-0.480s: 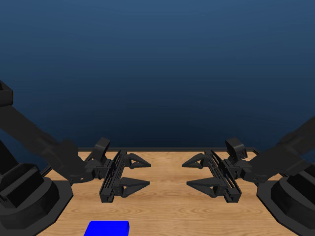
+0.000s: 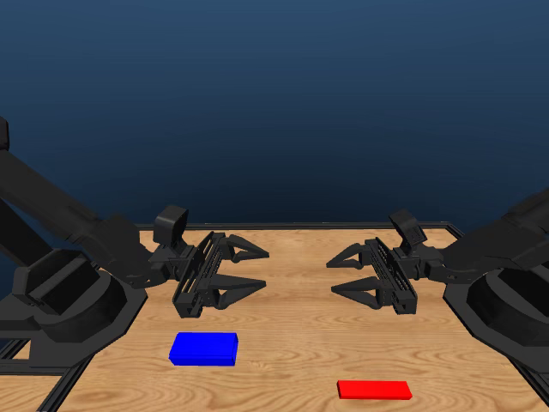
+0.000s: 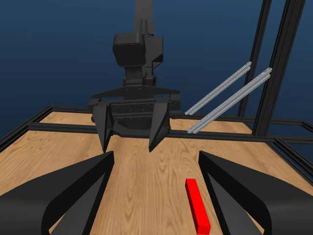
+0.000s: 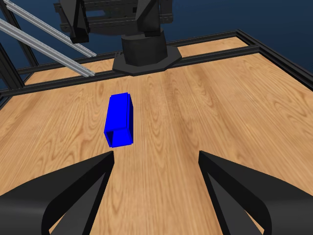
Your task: Insert peg into socket
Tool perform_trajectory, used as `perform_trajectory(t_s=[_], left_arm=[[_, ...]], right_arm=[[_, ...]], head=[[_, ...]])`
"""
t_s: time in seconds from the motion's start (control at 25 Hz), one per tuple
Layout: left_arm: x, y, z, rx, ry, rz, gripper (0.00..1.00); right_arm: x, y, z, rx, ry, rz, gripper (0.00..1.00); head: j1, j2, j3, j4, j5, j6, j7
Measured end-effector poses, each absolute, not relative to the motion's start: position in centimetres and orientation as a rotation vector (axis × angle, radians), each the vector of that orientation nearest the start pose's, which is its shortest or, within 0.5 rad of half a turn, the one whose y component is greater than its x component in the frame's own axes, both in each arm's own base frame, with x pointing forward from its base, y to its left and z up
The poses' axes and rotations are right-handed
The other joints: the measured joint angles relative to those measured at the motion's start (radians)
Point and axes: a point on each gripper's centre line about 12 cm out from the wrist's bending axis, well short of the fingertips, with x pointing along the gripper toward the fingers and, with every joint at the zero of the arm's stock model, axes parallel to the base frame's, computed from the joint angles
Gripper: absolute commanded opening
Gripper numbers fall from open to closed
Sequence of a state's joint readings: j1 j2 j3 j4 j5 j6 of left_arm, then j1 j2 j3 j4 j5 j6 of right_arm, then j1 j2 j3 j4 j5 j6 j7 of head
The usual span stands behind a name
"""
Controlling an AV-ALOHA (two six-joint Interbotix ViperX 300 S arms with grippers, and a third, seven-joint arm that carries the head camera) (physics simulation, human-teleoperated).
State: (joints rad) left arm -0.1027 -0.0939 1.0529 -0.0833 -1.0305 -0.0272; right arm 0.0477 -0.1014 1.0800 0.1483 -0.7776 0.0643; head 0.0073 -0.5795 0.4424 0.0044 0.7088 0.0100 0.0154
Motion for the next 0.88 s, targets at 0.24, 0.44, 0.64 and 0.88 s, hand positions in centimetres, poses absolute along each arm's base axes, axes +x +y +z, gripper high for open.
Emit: perform_trajectory(t_s=[0.24,0.44,0.64,0.88], left_arm=[[30.9,-3.6,16.4,-0.202,0.140,0.008,1.00],[28.5,-5.9,13.3,-0.317,0.340,-0.004,1.00],[25.8,-6.8,8.5,-0.367,0.561,0.042,1.00],[24.3,-6.7,4.8,-0.263,0.620,0.122,1.00]], right_arm=[[31.8,1.6,14.7,0.178,0.253,-0.044,1.00],[32.4,2.5,13.6,0.199,0.284,-0.030,1.00],[32.7,3.4,13.0,0.211,0.296,-0.015,1.00],[32.1,5.6,12.9,0.232,0.300,0.012,1.00]], head=[[-0.003,0.024,-0.004,0.001,0.022,0.005,0.014],[0.002,0.038,-0.004,0.005,0.037,0.016,0.019],[0.012,0.040,-0.004,0.010,0.043,0.025,0.006],[0.030,0.040,-0.002,0.015,0.046,0.033,-0.027]])
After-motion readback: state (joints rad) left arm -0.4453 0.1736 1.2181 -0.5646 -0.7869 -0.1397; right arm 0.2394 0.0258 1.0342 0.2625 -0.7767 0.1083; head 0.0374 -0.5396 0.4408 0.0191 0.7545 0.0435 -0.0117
